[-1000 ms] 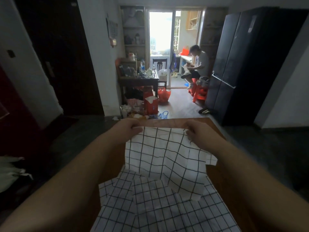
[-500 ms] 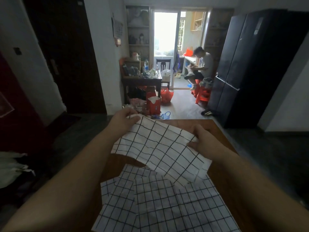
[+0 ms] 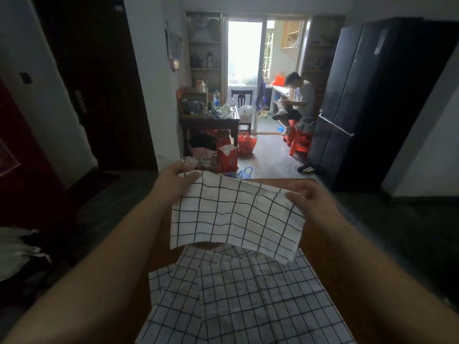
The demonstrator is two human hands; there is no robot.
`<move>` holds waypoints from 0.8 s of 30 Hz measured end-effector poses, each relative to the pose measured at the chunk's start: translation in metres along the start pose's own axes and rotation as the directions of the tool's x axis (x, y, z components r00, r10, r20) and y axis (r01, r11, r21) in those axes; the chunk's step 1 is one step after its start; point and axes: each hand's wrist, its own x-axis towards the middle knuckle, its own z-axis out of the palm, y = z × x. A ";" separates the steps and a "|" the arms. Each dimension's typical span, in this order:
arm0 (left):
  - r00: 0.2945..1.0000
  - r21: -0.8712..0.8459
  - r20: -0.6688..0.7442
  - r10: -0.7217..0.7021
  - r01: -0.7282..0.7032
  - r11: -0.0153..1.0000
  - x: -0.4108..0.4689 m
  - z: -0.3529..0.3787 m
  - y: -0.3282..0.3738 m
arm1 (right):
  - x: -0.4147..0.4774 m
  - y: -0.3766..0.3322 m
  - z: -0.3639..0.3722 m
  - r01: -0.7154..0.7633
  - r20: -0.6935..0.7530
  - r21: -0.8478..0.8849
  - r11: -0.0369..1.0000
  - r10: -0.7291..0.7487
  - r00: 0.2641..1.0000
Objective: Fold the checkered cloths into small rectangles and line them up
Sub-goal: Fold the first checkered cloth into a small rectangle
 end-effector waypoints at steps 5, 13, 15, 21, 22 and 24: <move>0.996 -0.176 0.031 -0.089 0.093 0.980 -0.001 -0.006 -0.003 | -0.002 0.006 -0.005 -0.084 0.006 0.187 0.979 0.084 0.996; 0.991 -0.148 -0.068 -0.113 0.102 0.984 0.001 0.004 -0.006 | -0.005 0.016 0.005 -0.097 0.104 0.085 0.992 0.088 0.991; 0.991 -0.162 -0.038 -0.127 0.119 0.980 0.002 0.005 -0.008 | -0.006 0.016 0.005 -0.056 0.014 0.104 0.993 0.055 0.998; 0.980 -0.266 0.075 -0.185 0.198 0.943 -0.001 0.000 -0.011 | -0.006 0.023 -0.003 -0.124 -0.033 0.174 0.977 0.132 0.991; 0.977 -0.308 0.098 -0.188 0.209 0.928 -0.003 0.000 -0.011 | -0.004 0.026 -0.003 -0.147 -0.059 0.192 0.970 0.161 0.985; 0.972 -0.359 0.131 -0.197 0.231 0.904 -0.004 -0.001 -0.012 | 0.001 0.032 -0.004 -0.172 -0.124 0.181 0.968 0.195 0.973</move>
